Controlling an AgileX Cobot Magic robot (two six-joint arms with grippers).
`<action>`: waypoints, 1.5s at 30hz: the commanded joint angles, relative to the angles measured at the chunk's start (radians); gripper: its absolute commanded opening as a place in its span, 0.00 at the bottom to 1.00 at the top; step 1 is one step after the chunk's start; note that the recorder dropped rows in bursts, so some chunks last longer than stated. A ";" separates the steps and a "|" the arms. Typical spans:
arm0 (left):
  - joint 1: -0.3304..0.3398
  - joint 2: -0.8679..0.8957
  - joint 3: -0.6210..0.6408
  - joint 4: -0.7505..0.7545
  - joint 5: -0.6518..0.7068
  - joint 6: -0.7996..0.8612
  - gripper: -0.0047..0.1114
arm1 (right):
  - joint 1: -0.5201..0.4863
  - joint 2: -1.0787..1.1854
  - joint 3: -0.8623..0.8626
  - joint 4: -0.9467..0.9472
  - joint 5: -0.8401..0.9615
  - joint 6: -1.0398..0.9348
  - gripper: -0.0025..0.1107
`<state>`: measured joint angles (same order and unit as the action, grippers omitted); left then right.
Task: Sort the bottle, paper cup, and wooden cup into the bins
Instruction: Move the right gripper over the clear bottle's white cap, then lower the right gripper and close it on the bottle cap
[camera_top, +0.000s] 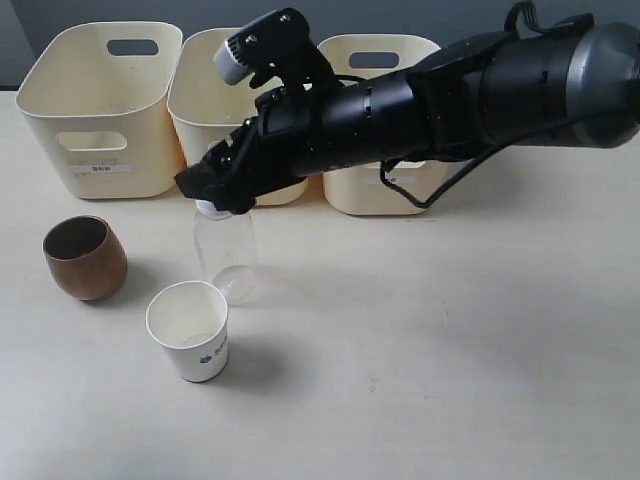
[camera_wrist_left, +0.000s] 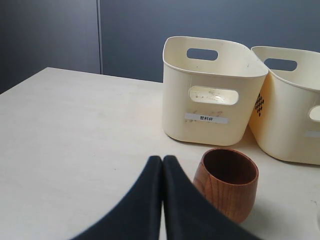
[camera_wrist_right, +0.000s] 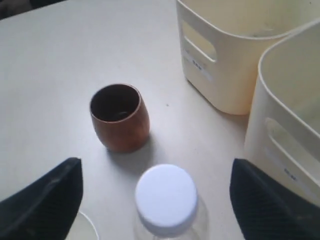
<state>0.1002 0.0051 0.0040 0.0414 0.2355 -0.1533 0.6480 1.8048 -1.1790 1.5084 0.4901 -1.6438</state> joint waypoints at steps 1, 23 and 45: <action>-0.003 -0.005 -0.004 0.003 -0.004 -0.001 0.04 | 0.029 0.023 -0.032 0.003 -0.025 -0.003 0.69; -0.003 -0.005 -0.004 0.003 -0.004 -0.001 0.04 | 0.041 0.055 -0.042 -0.025 -0.056 -0.001 0.69; -0.003 -0.005 -0.004 0.003 -0.004 -0.001 0.04 | 0.041 0.108 -0.042 -0.089 -0.060 0.047 0.66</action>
<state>0.1002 0.0051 0.0040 0.0414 0.2355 -0.1533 0.6902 1.9106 -1.2180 1.4223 0.4383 -1.5995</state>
